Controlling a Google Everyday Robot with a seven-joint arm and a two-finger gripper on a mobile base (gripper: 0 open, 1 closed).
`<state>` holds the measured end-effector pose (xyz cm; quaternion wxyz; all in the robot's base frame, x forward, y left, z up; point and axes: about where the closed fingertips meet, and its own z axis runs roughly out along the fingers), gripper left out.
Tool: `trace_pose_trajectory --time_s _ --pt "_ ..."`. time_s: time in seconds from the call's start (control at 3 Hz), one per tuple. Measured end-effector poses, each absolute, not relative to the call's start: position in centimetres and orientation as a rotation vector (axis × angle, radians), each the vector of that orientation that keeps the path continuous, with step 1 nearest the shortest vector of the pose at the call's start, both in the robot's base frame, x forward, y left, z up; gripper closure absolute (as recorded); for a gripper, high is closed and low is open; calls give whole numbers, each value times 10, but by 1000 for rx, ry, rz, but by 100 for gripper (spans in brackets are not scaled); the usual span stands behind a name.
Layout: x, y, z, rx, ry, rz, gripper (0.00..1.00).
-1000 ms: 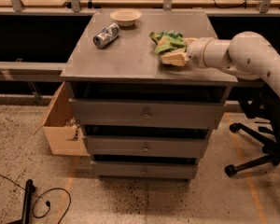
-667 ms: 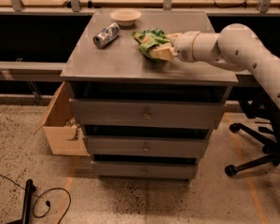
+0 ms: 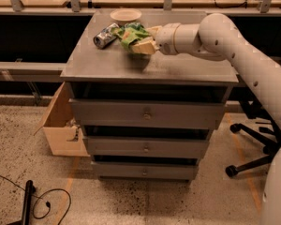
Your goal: Move green rice chip bag near redbull can
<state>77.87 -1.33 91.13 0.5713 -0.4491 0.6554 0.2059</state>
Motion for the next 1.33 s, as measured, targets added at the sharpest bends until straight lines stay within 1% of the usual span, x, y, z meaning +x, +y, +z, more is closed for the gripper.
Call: trace_pose_trajectory --time_s 0.67,1.0,1.33 --pt "789 22 913 -1084 1531 440 36" --pt "791 25 914 -1082 1533 421 15" --pt "791 22 915 -1074 1541 404 0"
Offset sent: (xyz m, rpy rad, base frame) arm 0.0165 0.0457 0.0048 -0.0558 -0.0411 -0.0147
